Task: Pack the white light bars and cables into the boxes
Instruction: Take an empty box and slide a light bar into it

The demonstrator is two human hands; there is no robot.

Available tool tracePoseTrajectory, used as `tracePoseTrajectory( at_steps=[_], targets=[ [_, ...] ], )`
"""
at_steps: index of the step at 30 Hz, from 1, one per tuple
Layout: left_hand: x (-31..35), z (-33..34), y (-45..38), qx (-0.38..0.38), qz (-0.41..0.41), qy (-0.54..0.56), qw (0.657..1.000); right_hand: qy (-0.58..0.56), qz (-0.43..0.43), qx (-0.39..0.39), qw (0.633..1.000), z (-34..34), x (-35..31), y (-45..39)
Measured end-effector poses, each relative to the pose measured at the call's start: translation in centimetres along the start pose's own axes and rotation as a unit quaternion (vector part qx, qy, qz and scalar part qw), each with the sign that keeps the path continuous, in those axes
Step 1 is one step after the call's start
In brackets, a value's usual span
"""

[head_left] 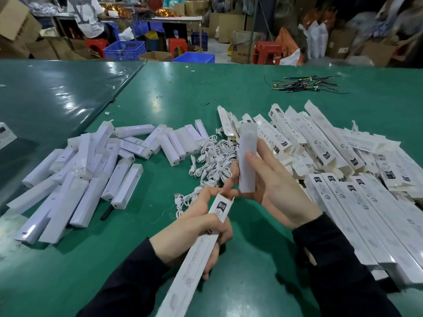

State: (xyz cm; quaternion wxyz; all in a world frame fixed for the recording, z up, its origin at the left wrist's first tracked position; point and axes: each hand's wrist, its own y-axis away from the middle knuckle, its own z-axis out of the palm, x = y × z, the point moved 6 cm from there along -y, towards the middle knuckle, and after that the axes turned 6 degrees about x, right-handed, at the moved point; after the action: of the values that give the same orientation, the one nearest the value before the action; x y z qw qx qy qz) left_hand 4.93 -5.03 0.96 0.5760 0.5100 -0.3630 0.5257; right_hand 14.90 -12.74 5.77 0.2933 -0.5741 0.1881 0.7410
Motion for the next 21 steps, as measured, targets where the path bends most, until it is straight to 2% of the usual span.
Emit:
tracePoseTrajectory(
  at_steps=[5, 14, 18, 21],
  targets=[
    [-0.3, 0.0, 0.0, -0.065, -0.003, 0.066, 0.996, 0.1, 0.022, 0.002, 0.995, -0.5, 0.4, 0.0],
    [0.7, 0.3, 0.7, -0.138, -0.034, 0.098, 0.985, 0.098, 0.059, -0.025, 0.993, -2.0, -0.1, 0.1],
    [0.9, 0.4, 0.3, -0.149, -0.041, 0.063, 0.986, 0.12, 0.076, -0.009, 0.99, -2.9, 0.3, -0.1],
    [1.4, 0.9, 1.0, -0.185, -0.048, 0.112, 0.975, 0.134, 0.078, -0.004, 0.988, -3.4, 0.1, 0.0]
  ],
)
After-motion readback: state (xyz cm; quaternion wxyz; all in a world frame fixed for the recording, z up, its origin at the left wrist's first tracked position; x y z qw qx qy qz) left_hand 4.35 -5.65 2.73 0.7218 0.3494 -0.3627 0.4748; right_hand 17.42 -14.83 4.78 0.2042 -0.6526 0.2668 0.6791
